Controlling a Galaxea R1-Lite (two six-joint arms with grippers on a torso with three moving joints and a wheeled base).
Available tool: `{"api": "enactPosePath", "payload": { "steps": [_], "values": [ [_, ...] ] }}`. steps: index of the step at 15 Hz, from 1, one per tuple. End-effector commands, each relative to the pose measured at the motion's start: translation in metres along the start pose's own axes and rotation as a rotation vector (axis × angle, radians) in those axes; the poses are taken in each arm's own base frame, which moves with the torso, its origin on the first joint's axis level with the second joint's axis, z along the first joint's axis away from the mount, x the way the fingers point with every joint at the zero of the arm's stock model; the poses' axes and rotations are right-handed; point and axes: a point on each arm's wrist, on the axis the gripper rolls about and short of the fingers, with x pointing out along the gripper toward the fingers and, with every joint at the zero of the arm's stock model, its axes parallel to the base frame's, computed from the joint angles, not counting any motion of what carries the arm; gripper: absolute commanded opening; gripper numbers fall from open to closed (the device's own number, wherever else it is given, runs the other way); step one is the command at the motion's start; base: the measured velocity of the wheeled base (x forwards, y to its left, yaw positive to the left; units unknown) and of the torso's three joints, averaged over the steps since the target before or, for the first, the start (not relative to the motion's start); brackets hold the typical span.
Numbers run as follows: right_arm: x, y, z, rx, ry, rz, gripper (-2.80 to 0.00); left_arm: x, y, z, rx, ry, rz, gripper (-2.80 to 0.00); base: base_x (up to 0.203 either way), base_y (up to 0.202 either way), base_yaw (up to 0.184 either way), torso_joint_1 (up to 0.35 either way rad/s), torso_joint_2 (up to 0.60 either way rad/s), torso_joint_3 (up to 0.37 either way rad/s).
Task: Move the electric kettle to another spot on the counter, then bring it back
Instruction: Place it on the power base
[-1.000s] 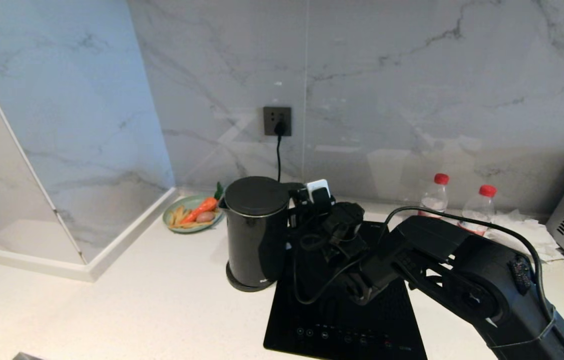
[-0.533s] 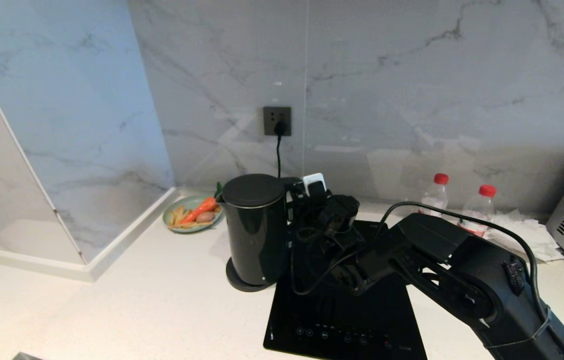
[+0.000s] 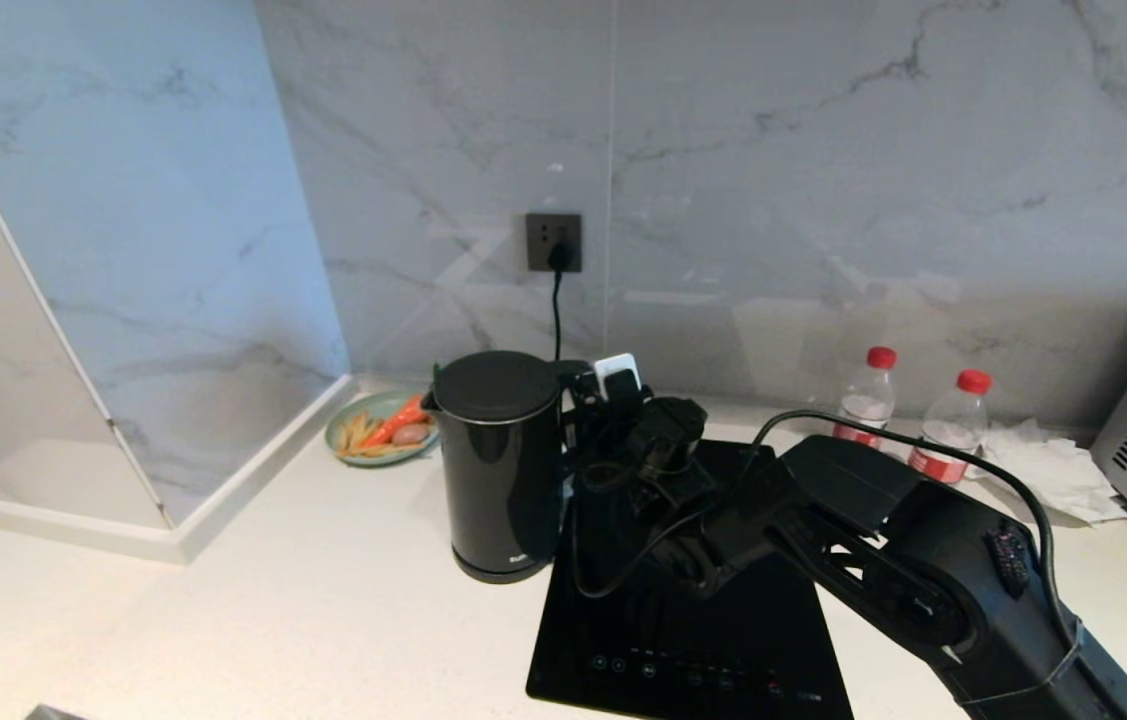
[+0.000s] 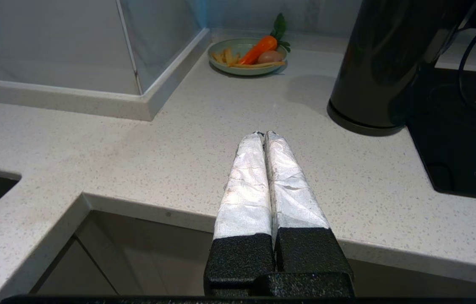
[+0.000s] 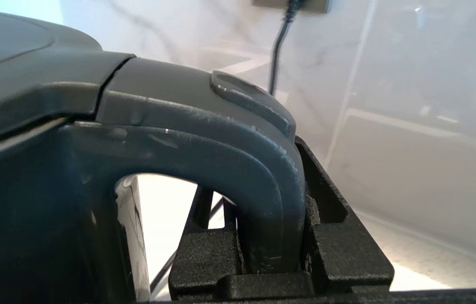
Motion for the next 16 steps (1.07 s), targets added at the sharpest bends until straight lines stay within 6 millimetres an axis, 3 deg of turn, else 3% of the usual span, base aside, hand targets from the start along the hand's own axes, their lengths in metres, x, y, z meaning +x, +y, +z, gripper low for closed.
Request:
{"api": "enactPosePath", "payload": {
  "steps": [1,16],
  "values": [
    [-0.0015,0.0021,-0.0064,-0.001,0.003,-0.001,-2.8,0.0001,0.0,-0.0009,0.0,0.001,0.0,-2.8,0.0,0.0,0.0,0.0,0.0,0.0],
    [-0.0037,0.001,-0.0044,0.011,-0.017,-0.011,-2.8,0.0001,0.0,-0.0009,0.0,0.001,0.0,-2.8,0.0,0.0,0.0,0.0,0.0,0.0]
  ]
}}
